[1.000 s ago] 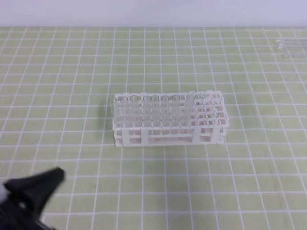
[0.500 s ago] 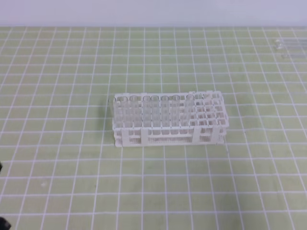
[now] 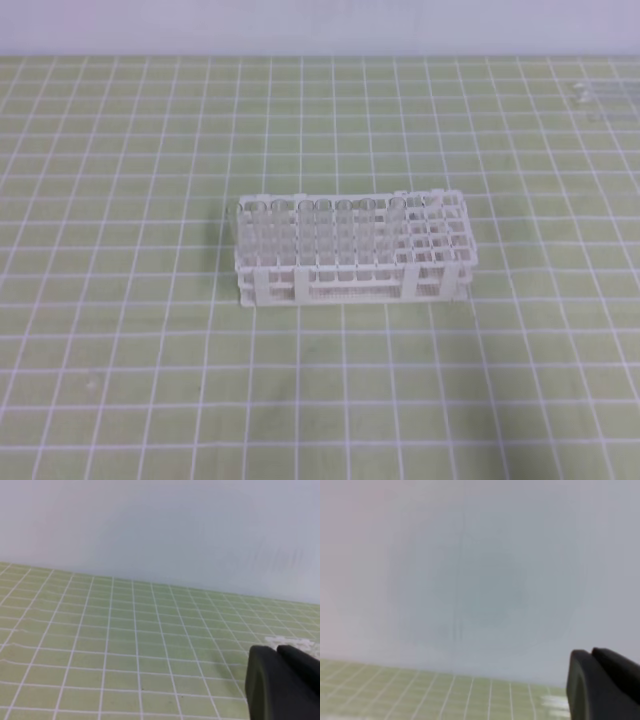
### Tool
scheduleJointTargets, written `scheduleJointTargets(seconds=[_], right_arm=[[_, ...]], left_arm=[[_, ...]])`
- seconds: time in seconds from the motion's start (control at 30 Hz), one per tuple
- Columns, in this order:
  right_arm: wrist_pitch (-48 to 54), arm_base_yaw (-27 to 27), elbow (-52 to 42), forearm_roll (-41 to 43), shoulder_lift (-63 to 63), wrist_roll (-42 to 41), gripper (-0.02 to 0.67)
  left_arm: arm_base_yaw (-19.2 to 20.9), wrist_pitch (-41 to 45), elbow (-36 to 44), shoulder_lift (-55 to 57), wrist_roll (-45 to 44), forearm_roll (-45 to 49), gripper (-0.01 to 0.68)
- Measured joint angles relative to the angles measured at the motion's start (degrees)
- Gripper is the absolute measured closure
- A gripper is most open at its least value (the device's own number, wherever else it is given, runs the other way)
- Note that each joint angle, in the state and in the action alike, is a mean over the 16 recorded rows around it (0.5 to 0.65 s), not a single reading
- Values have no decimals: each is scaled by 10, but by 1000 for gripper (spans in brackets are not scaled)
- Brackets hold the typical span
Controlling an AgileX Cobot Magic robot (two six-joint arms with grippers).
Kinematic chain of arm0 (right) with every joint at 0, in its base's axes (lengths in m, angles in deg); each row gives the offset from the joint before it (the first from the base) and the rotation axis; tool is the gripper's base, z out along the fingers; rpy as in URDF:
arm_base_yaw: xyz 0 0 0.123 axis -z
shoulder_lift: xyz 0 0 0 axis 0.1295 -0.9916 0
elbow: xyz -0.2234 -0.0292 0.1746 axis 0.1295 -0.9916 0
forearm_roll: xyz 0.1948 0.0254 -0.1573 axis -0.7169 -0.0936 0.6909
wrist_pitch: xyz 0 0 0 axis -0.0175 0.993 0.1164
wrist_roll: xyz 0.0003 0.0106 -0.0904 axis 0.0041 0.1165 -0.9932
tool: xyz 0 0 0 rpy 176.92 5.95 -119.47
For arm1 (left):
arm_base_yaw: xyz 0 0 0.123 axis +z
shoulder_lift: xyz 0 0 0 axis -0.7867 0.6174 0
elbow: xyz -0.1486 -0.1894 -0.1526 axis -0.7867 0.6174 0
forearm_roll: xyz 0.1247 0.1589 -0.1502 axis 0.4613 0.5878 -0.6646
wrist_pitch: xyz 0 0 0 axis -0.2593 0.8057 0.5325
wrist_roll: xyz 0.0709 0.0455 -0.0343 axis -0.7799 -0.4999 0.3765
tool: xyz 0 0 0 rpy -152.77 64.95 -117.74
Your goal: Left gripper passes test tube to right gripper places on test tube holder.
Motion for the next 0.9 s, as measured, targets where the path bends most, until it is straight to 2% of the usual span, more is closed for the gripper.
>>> scheduleJointTargets(seconds=[0.2,0.53,0.67,0.9], right_arm=[[-98,34,-66,-6,-5,1,650],[-83,37,-96,-29,29,-5,650],[-58,37,-99,-90,48,-50,651],[15,36,-99,-244,74,-186,651]], left_arm=[[8,-6,6,-1,4,0,672],[8,-22,7,0,20,1,672],[8,-26,7,0,16,-14,673],[4,-1,7,0,-141,-169,673]])
